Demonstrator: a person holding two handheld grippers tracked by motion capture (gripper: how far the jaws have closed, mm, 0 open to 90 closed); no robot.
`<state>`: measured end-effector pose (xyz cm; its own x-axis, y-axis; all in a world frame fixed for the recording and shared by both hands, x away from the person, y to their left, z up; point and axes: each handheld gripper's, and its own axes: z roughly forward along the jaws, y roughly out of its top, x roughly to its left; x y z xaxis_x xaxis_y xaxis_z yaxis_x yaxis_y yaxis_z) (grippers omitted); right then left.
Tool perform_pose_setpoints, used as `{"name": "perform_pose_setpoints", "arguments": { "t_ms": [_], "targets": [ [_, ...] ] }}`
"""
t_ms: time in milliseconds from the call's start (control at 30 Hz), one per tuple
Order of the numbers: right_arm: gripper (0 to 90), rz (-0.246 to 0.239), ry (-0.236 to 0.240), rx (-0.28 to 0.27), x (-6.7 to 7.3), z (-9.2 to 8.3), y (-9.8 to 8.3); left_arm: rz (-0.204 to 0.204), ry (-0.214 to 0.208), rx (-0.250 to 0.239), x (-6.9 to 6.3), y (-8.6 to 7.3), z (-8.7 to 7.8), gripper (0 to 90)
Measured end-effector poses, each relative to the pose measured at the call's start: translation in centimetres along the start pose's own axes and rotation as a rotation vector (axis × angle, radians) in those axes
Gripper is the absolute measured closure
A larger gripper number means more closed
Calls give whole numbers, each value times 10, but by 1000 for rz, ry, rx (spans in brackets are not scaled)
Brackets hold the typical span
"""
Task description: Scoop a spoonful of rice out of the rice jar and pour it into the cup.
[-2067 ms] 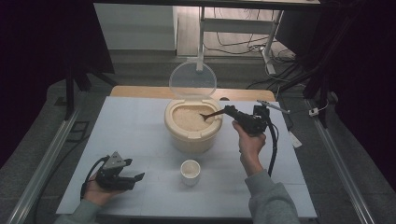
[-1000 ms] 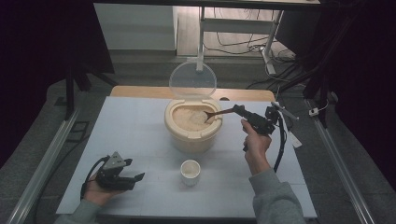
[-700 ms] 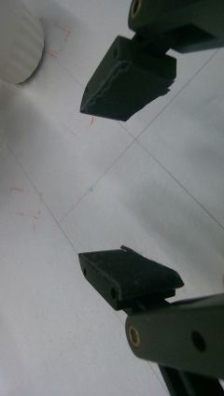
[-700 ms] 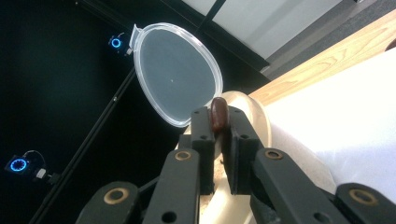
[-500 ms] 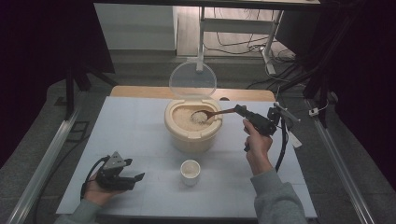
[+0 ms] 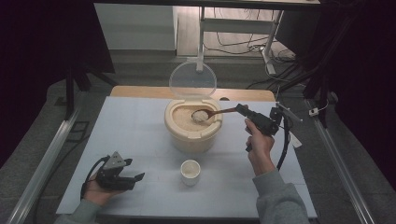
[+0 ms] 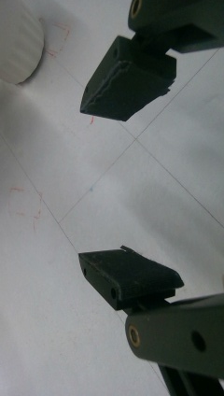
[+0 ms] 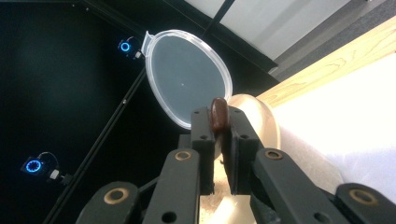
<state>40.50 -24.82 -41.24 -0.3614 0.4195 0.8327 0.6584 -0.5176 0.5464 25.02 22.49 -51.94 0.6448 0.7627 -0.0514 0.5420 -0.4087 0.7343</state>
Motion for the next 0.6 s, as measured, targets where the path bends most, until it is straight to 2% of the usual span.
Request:
{"name": "perform_pose_setpoints", "arguments": {
  "t_ms": [233, 600],
  "targets": [
    [829, -12, 4, 12, 2, -3, 0, 1, 0, 0, 0, 0, 0, 247],
    [829, -10, 37, 44, 6, -10, -2, 5, 1, 1, 0, 0, 0, 247]
  ]
}}
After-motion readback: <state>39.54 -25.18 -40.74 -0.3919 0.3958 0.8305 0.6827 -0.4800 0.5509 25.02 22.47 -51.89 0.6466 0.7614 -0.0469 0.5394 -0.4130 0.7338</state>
